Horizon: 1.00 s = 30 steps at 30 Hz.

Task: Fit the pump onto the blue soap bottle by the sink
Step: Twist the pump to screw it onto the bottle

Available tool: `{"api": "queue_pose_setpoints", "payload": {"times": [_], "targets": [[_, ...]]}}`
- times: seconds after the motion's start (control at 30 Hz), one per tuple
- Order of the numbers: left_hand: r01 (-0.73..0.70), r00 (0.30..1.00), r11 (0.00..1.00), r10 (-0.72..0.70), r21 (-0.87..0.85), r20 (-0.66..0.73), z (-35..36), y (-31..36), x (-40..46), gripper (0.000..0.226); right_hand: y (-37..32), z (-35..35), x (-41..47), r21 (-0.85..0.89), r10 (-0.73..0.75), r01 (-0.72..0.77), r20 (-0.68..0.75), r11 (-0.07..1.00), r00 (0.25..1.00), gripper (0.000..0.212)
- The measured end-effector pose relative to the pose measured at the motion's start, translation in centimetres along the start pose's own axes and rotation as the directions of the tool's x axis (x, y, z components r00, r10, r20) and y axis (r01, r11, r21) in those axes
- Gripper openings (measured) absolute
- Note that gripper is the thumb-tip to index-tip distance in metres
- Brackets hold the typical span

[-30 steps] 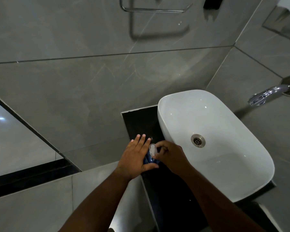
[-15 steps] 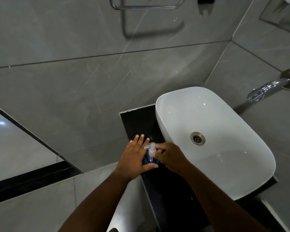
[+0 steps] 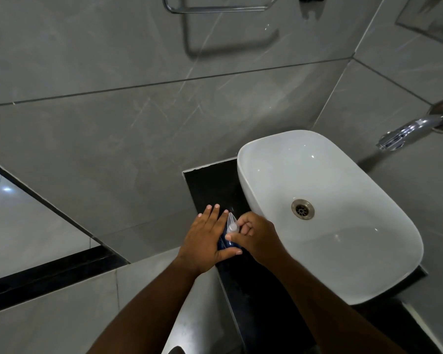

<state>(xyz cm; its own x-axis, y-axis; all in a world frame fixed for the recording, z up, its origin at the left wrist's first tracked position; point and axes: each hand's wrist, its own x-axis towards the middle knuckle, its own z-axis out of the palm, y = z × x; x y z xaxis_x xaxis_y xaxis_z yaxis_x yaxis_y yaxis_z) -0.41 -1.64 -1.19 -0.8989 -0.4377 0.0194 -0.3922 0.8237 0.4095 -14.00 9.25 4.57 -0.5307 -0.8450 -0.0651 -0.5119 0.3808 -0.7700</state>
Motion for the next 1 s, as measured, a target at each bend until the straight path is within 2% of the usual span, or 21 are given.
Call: {"api": "queue_pose_setpoints", "payload": {"times": [0.13,0.23,0.37,0.57,0.77,0.87,1.0], "targets": [[-0.002,1.000,1.000,0.002,-0.011,-0.003,0.04,-0.02,-0.01,0.102,-0.15,-0.11,-0.15,-0.051,-0.099,0.104,0.100,0.993,0.990,0.017],[-0.005,1.000,1.000,0.005,-0.006,-0.009,0.06,-0.05,0.03,0.102,0.00,-0.17,-0.26,-0.061,-0.078,0.083,0.084,0.995,0.993,0.009],[-0.005,1.000,1.000,0.005,-0.011,-0.009,0.14,-0.11,0.10,0.102,-0.04,-0.52,-0.30,-0.077,-0.023,0.025,0.030,0.997,0.999,0.021],[-0.001,1.000,1.000,0.001,-0.026,-0.013,0.23,-0.12,0.14,0.101,-0.34,-0.73,-0.10,-0.116,-0.123,0.133,0.089,0.984,0.988,0.018],[-0.001,1.000,1.000,0.001,-0.020,-0.005,0.23,-0.15,0.22,0.100,-0.01,-0.63,-0.21,-0.109,-0.131,0.140,0.085,0.984,0.988,0.025],[0.002,1.000,1.000,-0.002,-0.018,-0.002,0.16,-0.07,0.16,0.101,0.15,-0.50,-0.15,-0.105,-0.101,0.109,0.081,0.988,0.992,0.024],[0.009,1.000,1.000,-0.009,-0.001,0.014,0.00,0.00,0.12,0.102,0.20,-0.22,0.00,-0.011,0.035,-0.035,0.028,0.999,0.999,0.030]]}}
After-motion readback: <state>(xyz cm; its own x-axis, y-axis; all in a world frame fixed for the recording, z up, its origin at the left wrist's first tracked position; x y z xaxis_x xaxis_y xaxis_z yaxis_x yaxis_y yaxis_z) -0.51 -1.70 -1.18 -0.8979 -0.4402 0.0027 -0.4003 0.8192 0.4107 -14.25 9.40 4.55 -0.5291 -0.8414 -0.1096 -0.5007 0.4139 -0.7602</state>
